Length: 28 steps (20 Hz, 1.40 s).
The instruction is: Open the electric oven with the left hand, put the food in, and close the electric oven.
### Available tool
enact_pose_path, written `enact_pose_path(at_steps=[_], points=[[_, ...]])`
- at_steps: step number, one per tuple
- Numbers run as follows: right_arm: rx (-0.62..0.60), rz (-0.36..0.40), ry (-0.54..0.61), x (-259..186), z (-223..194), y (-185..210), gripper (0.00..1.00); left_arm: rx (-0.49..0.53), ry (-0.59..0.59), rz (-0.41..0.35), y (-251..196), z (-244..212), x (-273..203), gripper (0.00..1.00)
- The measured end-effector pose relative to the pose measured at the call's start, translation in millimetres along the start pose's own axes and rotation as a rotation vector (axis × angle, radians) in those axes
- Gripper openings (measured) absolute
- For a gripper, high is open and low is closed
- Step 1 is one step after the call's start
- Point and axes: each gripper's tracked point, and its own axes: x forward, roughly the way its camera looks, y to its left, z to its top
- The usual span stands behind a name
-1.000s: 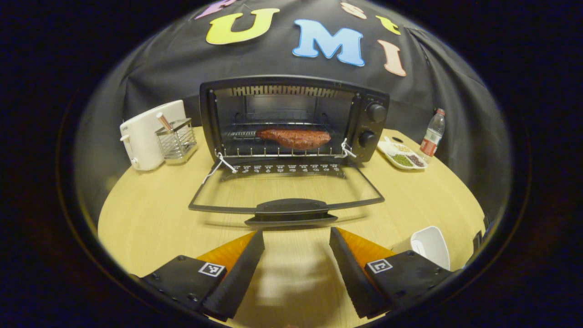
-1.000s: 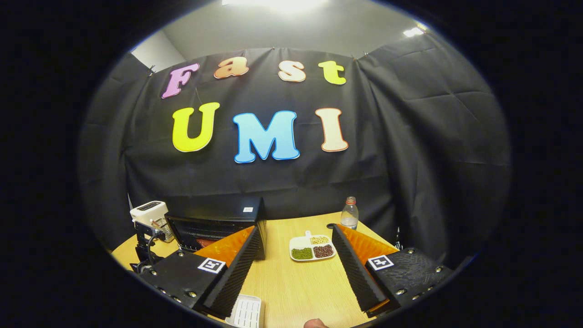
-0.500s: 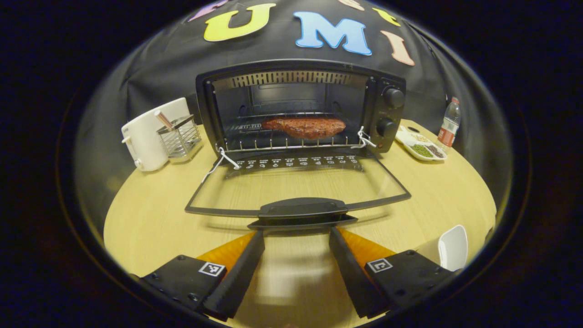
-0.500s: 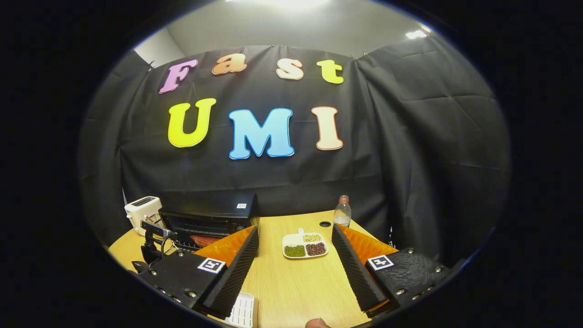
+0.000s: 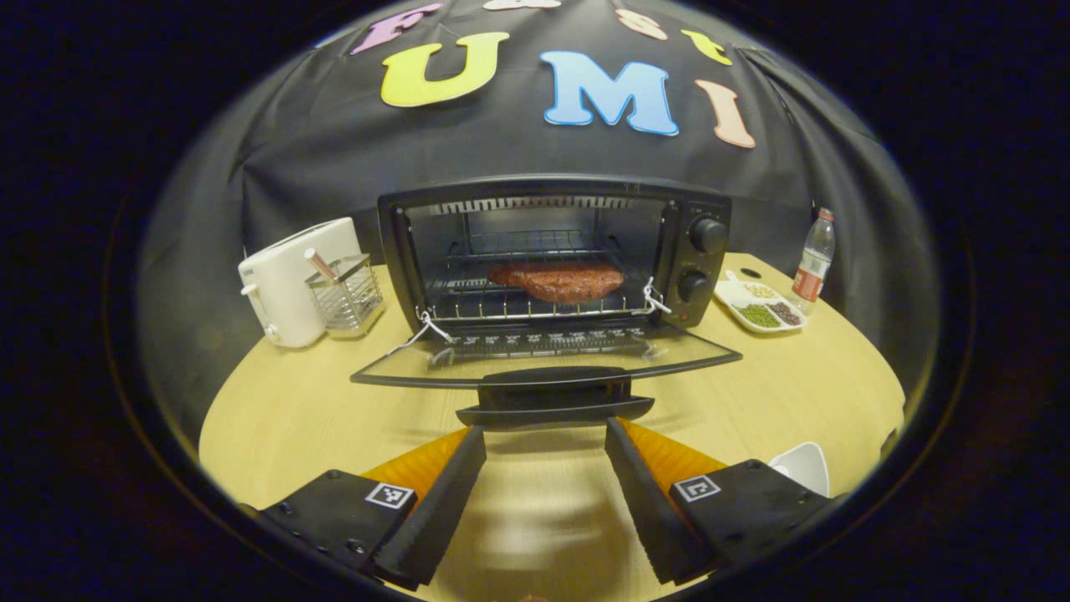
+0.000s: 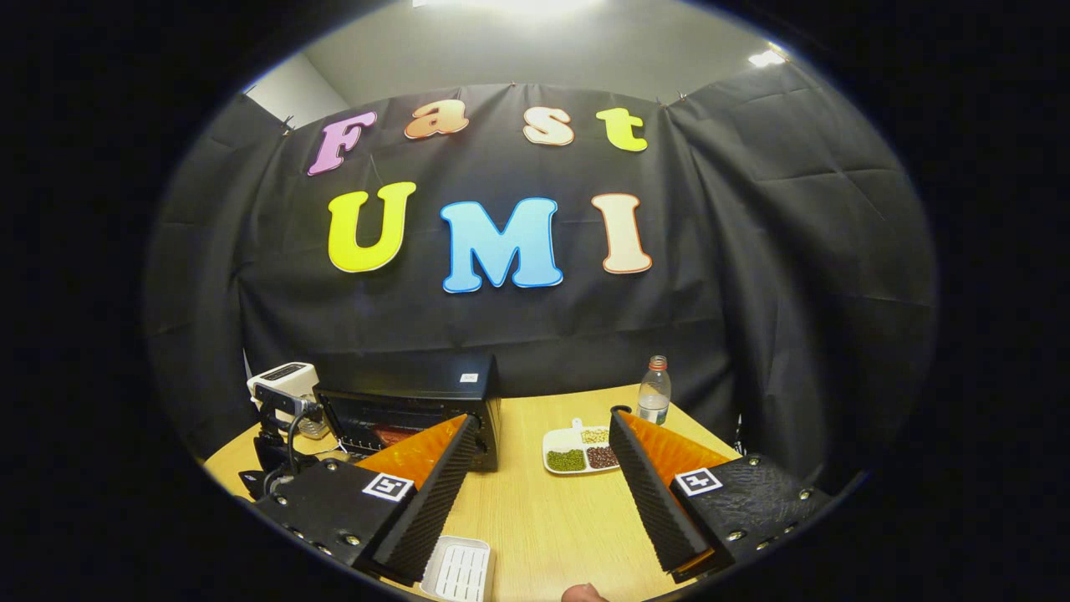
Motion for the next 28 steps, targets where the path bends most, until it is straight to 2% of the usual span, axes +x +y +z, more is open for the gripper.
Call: enact_pose_path(at_steps=[3,4,5,10,11,12,18,19,21,22,24,26,27,28], points=[[0.001,0.014,-0.004,2.2,-0.1,3.4,0.98,0.011,-0.047,0.000,0.4,20.3,-6.2,0.97],[0.002,0.015,-0.006,2.6,0.3,3.9,0.98,0.021,-0.065,0.001,1.4,28.4,-8.7,1.00],[0.005,0.014,-0.005,3.2,0.0,4.3,0.98,0.030,-0.084,0.002,0.8,36.7,-12.2,0.97],[0.024,-0.011,-0.003,5.6,0.4,-1.0,0.98,0.080,-0.163,-0.006,1.9,75.7,-16.0,0.97],[0.023,-0.017,-0.006,5.1,0.1,-1.7,0.98,0.088,-0.175,-0.009,2.6,84.0,-15.1,1.00],[0.023,-0.022,-0.007,4.8,1.1,-2.0,0.98,0.097,-0.189,-0.011,3.6,91.9,-11.8,0.97],[0.031,-0.023,-0.012,1.8,1.9,-0.7,0.98,0.139,-0.264,-0.026,-1.8,135.6,-1.5,0.97],[0.031,-0.017,-0.014,2.7,3.6,1.1,0.98,0.135,-0.273,-0.027,-3.4,138.8,-6.5,1.00],[0.033,-0.003,-0.029,1.0,8.1,2.6,0.98,0.119,-0.303,-0.027,-7.2,148.2,-20.8,0.97],[0.035,0.008,-0.036,-0.7,10.7,3.1,0.98,0.114,-0.324,-0.024,-8.7,155.5,-32.6,1.00],[0.035,0.039,-0.049,-6.1,16.0,5.0,0.98,0.104,-0.365,-0.015,-13.0,169.8,-63.4,0.97],[0.027,0.071,-0.060,-12.4,21.1,4.3,0.98,0.081,-0.405,-0.001,-14.1,181.3,-97.1,1.00],[0.022,0.083,-0.063,-16.1,22.4,2.3,0.98,0.067,-0.422,0.011,-14.0,184.7,-114.8,0.97],[0.017,0.091,-0.067,-20.2,23.8,0.0,0.98,0.056,-0.442,0.023,-14.4,188.8,-132.6,1.00]])
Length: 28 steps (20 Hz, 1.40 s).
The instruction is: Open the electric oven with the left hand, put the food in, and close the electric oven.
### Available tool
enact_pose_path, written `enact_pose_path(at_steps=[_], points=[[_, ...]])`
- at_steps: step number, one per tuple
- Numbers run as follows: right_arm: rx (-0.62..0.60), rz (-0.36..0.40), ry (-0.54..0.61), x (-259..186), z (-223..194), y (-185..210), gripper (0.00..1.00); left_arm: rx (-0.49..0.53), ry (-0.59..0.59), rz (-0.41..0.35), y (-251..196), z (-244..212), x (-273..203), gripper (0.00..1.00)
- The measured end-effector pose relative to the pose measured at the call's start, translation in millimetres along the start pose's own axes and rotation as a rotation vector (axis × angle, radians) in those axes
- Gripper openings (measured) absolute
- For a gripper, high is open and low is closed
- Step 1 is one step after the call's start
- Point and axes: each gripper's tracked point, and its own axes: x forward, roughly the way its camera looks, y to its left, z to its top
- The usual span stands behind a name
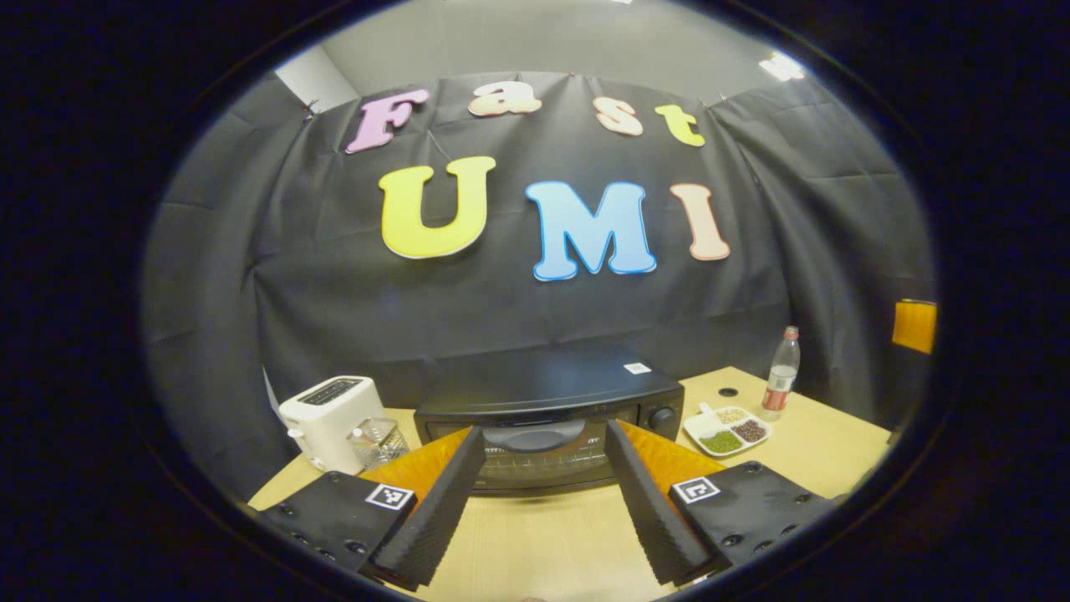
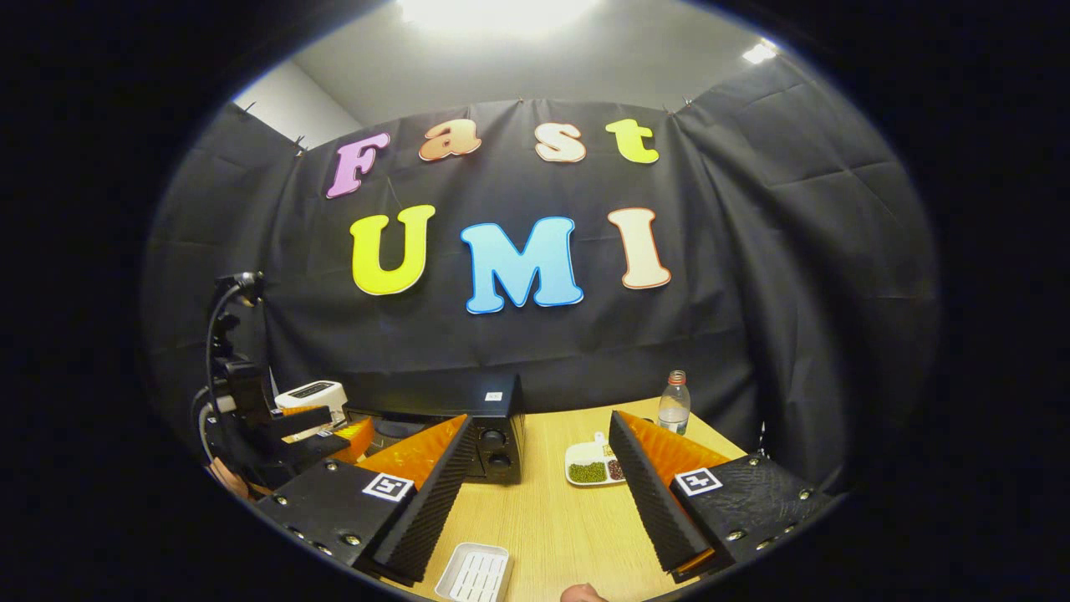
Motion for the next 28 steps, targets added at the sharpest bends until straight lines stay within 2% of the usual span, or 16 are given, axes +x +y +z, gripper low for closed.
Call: enact_pose_path(at_steps=[2,3,8,13,19,22,23,28], points=[[-0.007,0.016,-0.010,-8.4,4.7,-3.9,0.98,-0.012,-0.034,0.030,0.6,17.2,-28.4,0.97],[-0.012,0.025,-0.015,-13.0,7.0,-5.7,0.98,-0.015,-0.045,0.044,-1.9,24.1,-44.4,1.00],[-0.011,0.087,-0.044,-38.7,13.0,-10.4,0.98,-0.023,-0.107,0.090,-4.7,59.7,-110.5,1.00],[-0.010,0.106,-0.081,-57.2,28.2,-9.7,0.98,-0.012,-0.160,0.112,-3.1,82.2,-161.7,1.00],[-0.037,0.089,-0.120,-69.4,38.8,-2.8,0.98,-0.027,-0.152,0.115,16.7,77.8,-190.6,1.00],[-0.042,0.079,-0.142,-74.7,45.1,5.4,1.00,-0.033,-0.147,0.109,26.9,76.5,-194.6,1.00],[-0.047,0.072,-0.148,-75.3,46.4,6.7,0.98,-0.031,-0.151,0.107,29.6,76.4,-196.3,1.00],[-0.053,0.058,-0.156,-79.7,49.6,21.5,0.98,-0.026,-0.177,0.098,39.7,83.0,-199.2,1.00]])
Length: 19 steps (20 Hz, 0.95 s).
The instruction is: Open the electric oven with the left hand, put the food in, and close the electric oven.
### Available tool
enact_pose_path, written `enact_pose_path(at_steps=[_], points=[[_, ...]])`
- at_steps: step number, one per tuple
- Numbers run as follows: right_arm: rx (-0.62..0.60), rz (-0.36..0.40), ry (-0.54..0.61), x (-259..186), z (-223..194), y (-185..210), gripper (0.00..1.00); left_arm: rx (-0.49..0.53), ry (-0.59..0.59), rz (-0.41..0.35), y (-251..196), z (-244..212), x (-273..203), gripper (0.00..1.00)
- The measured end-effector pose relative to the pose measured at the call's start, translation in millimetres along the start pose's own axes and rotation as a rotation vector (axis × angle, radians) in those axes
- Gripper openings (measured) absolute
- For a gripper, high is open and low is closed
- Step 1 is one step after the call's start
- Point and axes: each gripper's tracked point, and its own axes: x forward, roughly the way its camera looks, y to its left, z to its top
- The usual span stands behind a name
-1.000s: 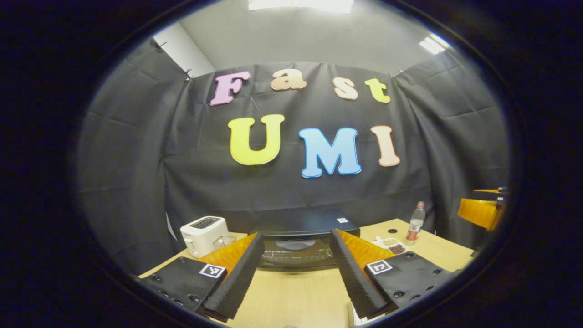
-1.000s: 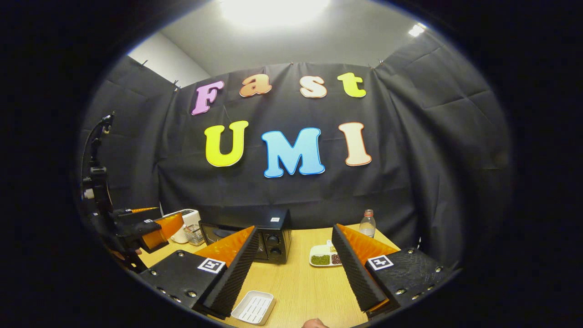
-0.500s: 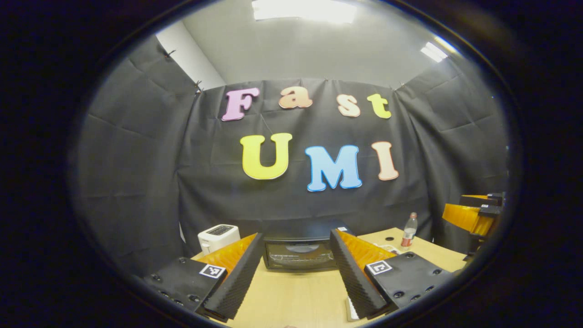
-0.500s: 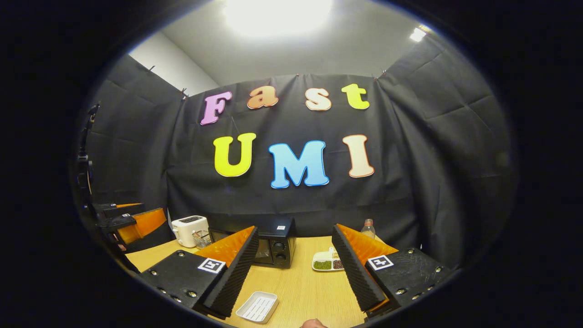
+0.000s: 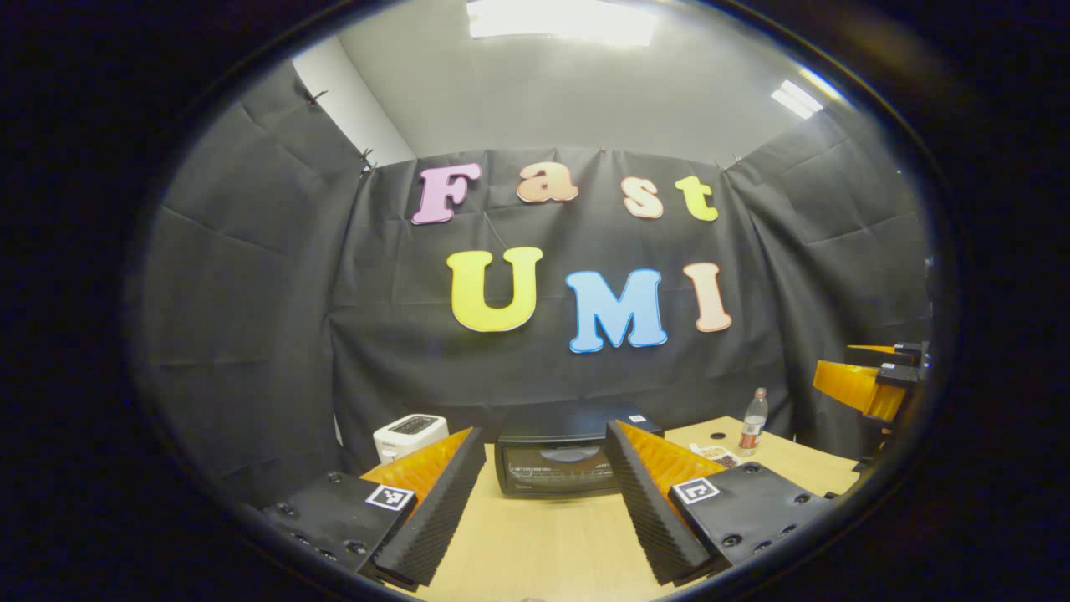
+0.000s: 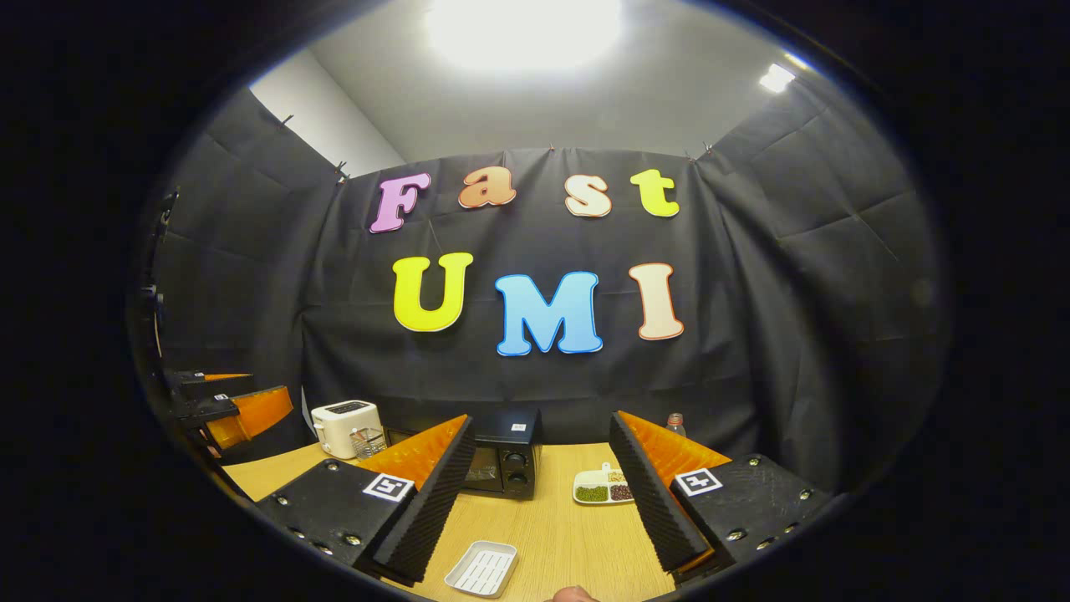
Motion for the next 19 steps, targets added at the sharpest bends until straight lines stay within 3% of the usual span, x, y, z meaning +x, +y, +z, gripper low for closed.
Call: enact_pose_path(at_steps=[19], points=[[0.014,-0.032,-0.016,-11.0,9.8,11.8,0.98,0.005,-0.006,-0.022,7.4,-4.0,1.4,1.00]])
